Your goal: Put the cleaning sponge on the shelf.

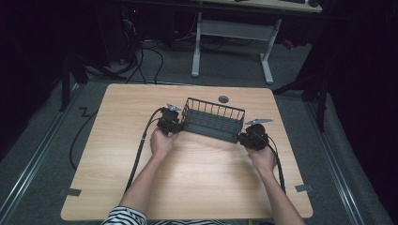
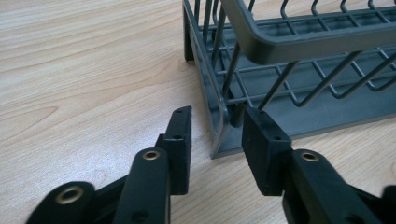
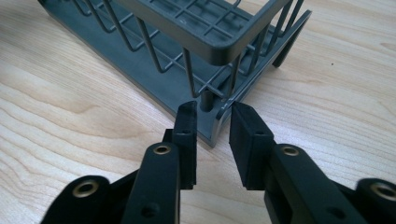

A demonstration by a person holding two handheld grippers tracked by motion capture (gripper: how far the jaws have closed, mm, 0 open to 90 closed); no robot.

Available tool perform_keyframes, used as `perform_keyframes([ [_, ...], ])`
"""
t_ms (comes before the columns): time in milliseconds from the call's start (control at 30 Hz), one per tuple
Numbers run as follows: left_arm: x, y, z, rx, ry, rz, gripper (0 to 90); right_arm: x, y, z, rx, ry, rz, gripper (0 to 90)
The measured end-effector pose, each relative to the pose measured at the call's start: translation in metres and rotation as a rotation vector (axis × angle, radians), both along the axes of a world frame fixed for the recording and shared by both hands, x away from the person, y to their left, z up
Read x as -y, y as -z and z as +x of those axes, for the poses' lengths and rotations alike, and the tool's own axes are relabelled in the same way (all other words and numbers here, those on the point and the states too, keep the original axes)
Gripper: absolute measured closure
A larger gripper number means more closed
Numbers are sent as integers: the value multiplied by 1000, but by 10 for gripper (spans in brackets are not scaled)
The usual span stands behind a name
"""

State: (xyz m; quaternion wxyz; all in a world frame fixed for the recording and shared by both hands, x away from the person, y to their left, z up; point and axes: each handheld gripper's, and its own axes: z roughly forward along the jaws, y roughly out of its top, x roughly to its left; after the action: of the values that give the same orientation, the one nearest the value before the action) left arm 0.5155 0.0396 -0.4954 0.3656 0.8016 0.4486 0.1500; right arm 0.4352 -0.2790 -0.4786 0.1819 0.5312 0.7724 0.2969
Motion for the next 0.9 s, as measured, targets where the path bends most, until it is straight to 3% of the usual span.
perform_keyframes([
  [333,0,5,3,-24,14,-23,754,-1,2,3,-14,-8,-18,816],
  [400,1,7,3,-25,28,-4,775,-2,3,3,-15,-12,-17,830],
  [633,-1,8,4,-34,14,-10,851,-2,3,3,-28,-27,-17,861],
  [900,-3,6,2,-40,33,16,861,-3,3,2,-36,-37,-13,862],
])
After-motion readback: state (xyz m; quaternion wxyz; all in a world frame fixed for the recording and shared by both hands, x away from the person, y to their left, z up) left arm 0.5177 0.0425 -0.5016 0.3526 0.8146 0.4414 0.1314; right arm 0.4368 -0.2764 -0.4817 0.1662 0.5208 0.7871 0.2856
